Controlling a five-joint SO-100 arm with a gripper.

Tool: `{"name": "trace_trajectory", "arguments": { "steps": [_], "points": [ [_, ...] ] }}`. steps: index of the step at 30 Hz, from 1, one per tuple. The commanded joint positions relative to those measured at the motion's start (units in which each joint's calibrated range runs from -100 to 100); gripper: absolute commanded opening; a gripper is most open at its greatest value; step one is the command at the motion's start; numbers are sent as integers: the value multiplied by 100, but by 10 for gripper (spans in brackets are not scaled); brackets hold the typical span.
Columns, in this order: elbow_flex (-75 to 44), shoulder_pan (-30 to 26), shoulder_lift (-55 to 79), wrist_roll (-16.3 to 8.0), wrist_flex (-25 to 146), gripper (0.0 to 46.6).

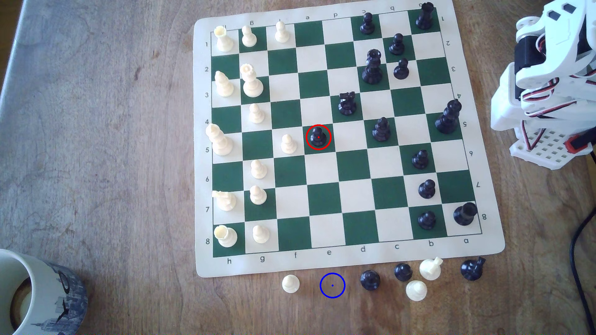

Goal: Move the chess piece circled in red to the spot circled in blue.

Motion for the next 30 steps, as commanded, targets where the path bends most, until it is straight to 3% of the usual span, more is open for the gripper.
{"name": "trace_trajectory", "arguments": {
  "steps": [1, 6, 19, 30],
  "points": [
    [136, 136, -28, 15, 142, 2],
    [136, 65, -28, -5, 2034, 2],
    [-118, 151, -28, -15, 4958, 2],
    [-934, 503, -20, -29, 9429, 2]
  ]
}}
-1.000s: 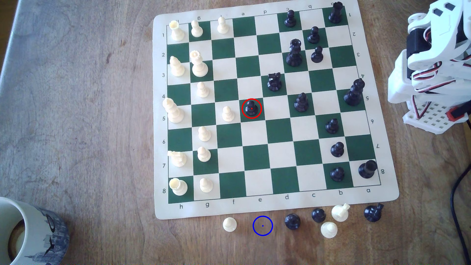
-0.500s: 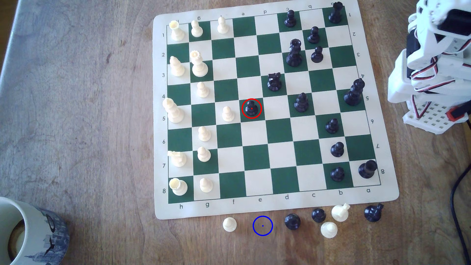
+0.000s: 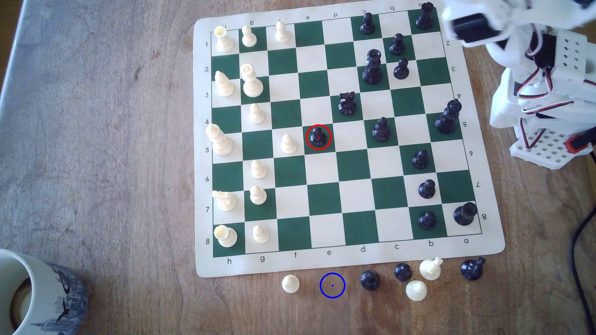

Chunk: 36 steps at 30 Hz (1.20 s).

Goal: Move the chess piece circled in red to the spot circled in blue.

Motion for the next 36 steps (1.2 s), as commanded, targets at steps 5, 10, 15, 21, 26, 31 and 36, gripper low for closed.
{"name": "trace_trajectory", "arguments": {
  "steps": [5, 10, 15, 21, 26, 31, 36],
  "points": [
    [-1714, -257, 871, 181, 3047, 6],
    [-2821, -374, 2162, 181, 3775, 5],
    [-3328, -405, 2569, 259, 4709, 24],
    [-4987, -530, 3978, -39, 6101, 43],
    [-6139, -749, 5243, -420, 6757, 63],
    [-7054, -835, 6338, -571, 7182, 90],
    [-7435, -898, 7009, -694, 7551, 135]
  ]
}}
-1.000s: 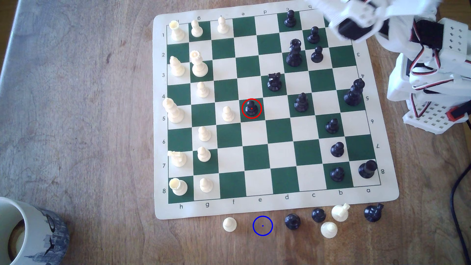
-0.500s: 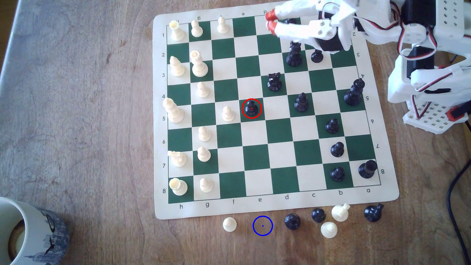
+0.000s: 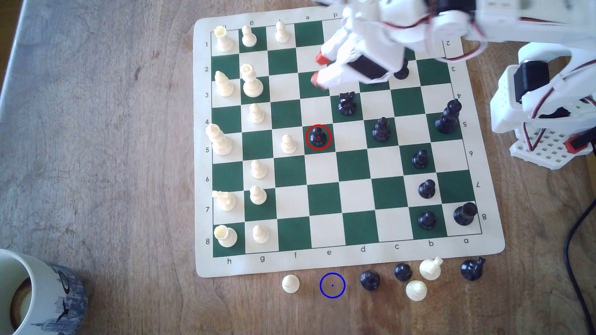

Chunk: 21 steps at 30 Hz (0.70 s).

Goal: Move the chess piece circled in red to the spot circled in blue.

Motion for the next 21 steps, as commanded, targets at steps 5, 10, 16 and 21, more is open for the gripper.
{"name": "trace_trajectory", "arguments": {
  "steps": [5, 10, 16, 21],
  "points": [
    [-621, -199, 739, -137, 279, 143],
    [-594, -183, 1206, -142, 49, 180],
    [-675, -144, 1682, -200, -229, 199],
    [-956, -262, 2098, -298, -327, 199]
  ]
}}
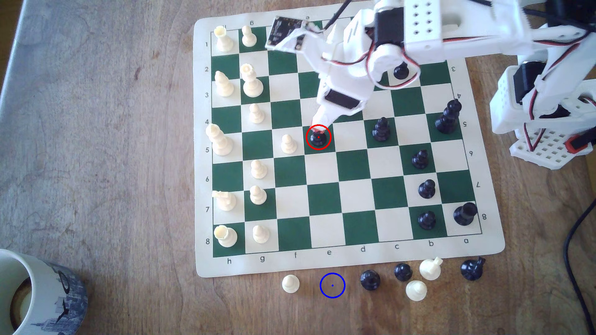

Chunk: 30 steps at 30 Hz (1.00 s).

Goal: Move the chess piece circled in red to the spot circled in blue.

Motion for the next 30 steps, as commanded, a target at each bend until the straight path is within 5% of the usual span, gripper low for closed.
{"name": "trace_trajectory", "arguments": {
  "steps": [1, 30],
  "points": [
    [-658, -115, 104, -68, -104, 196],
    [-586, -397, 919, -117, -506, 125]
  ]
}}
